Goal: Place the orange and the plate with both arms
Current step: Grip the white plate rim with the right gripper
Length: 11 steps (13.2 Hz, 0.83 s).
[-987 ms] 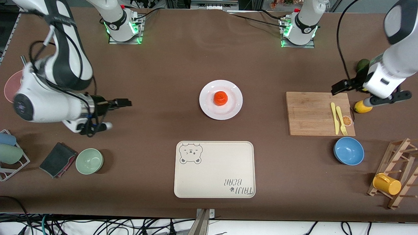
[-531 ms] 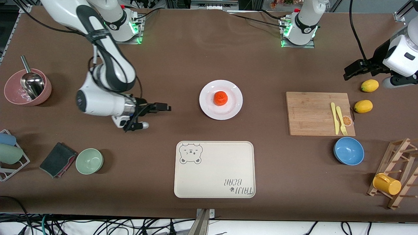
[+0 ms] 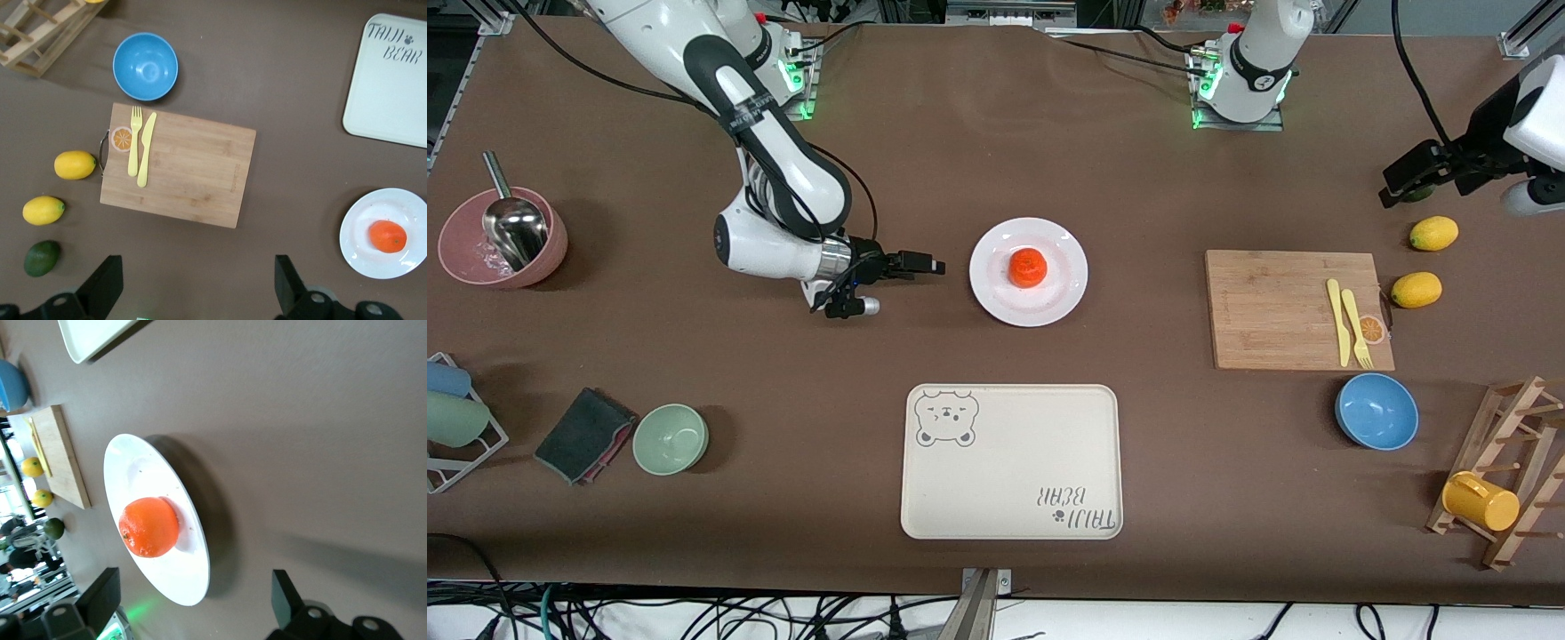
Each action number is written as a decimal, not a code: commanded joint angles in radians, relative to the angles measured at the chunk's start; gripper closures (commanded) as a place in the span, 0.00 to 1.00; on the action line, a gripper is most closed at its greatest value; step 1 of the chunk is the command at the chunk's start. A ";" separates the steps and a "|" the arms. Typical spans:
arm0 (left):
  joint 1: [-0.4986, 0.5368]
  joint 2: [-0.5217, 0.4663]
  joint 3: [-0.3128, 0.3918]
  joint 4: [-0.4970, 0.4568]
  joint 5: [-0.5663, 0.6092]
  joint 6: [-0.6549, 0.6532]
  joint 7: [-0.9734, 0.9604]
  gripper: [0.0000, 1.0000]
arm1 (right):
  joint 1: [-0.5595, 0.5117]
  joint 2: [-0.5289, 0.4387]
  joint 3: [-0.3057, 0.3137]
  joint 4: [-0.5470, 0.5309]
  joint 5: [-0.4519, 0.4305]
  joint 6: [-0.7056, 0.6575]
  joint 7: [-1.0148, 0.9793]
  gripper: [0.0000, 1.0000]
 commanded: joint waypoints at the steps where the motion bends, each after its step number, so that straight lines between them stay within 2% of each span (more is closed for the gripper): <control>1: -0.005 0.100 0.002 0.130 0.027 -0.019 -0.004 0.00 | 0.019 0.056 0.022 0.038 0.077 0.044 -0.060 0.00; 11: -0.017 0.098 -0.012 0.131 0.017 -0.019 -0.010 0.00 | 0.117 0.193 0.022 0.175 0.116 0.165 -0.060 0.00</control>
